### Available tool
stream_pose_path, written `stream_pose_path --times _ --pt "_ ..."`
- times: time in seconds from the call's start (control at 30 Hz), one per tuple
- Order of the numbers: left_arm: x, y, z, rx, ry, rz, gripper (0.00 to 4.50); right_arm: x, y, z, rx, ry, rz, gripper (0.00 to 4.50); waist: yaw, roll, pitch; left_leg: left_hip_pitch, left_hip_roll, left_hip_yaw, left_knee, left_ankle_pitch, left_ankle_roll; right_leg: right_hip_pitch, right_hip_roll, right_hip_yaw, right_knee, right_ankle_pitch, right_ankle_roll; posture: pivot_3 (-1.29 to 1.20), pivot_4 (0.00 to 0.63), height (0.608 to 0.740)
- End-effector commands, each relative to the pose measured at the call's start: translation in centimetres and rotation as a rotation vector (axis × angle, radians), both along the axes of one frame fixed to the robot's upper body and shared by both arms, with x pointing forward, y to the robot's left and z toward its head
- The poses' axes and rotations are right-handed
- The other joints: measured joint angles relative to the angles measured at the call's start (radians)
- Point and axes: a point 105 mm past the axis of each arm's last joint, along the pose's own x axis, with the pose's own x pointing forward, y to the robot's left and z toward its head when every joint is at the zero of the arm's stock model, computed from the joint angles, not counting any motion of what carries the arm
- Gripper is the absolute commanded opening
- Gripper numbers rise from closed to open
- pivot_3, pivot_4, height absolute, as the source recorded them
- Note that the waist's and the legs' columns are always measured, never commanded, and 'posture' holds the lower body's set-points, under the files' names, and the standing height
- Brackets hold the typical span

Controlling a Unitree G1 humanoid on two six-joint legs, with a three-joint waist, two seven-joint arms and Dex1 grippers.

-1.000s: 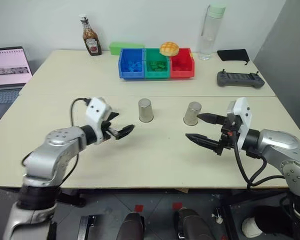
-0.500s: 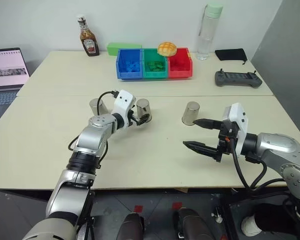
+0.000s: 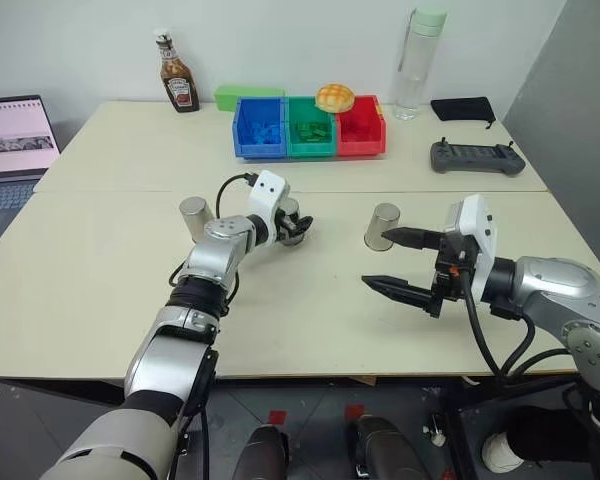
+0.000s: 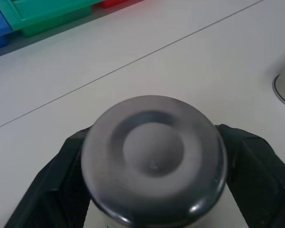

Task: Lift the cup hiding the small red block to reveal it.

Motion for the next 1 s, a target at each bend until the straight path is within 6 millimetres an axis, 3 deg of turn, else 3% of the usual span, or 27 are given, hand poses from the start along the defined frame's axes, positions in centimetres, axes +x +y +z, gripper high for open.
stream_pose_path --times 0.03,0.2,0.4,0.63,0.7,0.83,1.0 --pt "0.4 -0.2 1.6 -0.020 -0.052 -0.004 2.76 -0.2 0.5 1.1 0.014 -0.039 0.021 4.50 0.000 0.000 0.000 0.000 0.000 0.000 0.000 0.000 0.000 0.000 0.000 0.000 0.000 0.000 0.000 0.00 0.150 0.740" --pt "0.3 -0.1 2.3 -0.046 -0.071 -0.011 2.70 -0.2 0.6 1.1 0.016 -0.040 0.021 4.50 0.000 0.000 0.000 0.000 0.000 0.000 0.000 0.000 0.000 0.000 0.000 0.000 0.000 0.000 0.000 0.00 0.150 0.740" --pt "-0.5 0.1 6.1 -0.024 -0.205 -0.038 2.70 -0.2 0.5 1.2 0.019 -0.043 0.021 4.50 0.000 0.000 0.000 0.000 0.000 0.000 0.000 0.000 0.000 0.000 0.000 0.000 0.000 0.000 0.000 0.00 0.150 0.740" --pt "-2.1 2.7 8.6 0.020 -0.274 0.034 2.70 -0.1 0.6 1.2 0.025 -0.044 0.024 4.50 -0.002 0.000 0.000 0.001 0.001 0.000 0.000 0.000 0.000 0.000 0.000 0.000 0.000 0.000 0.000 0.00 0.150 0.740" --pt "-2.8 4.3 8.7 0.018 -0.259 0.086 2.70 -0.1 0.6 1.2 0.026 -0.045 0.025 4.50 -0.001 0.000 0.000 0.001 0.001 0.000 0.000 0.000 0.000 0.000 0.000 0.000 0.001 0.000 0.000 0.00 0.150 0.740" --pt "-3.5 7.0 6.9 0.037 -0.206 0.182 2.70 0.1 0.7 1.2 0.029 -0.044 0.031 4.50 0.000 0.000 0.000 0.001 0.001 -0.001 0.000 0.000 0.000 0.000 0.000 0.000 0.001 0.000 0.000 0.00 0.150 0.740" --pt "-3.3 8.0 5.3 0.014 -0.160 0.235 2.70 0.4 0.9 1.3 0.031 -0.048 0.042 4.50 0.006 0.000 0.000 0.000 0.001 -0.001 0.001 0.000 0.000 0.000 0.000 -0.001 0.001 0.000 0.000 0.00 0.150 0.740"
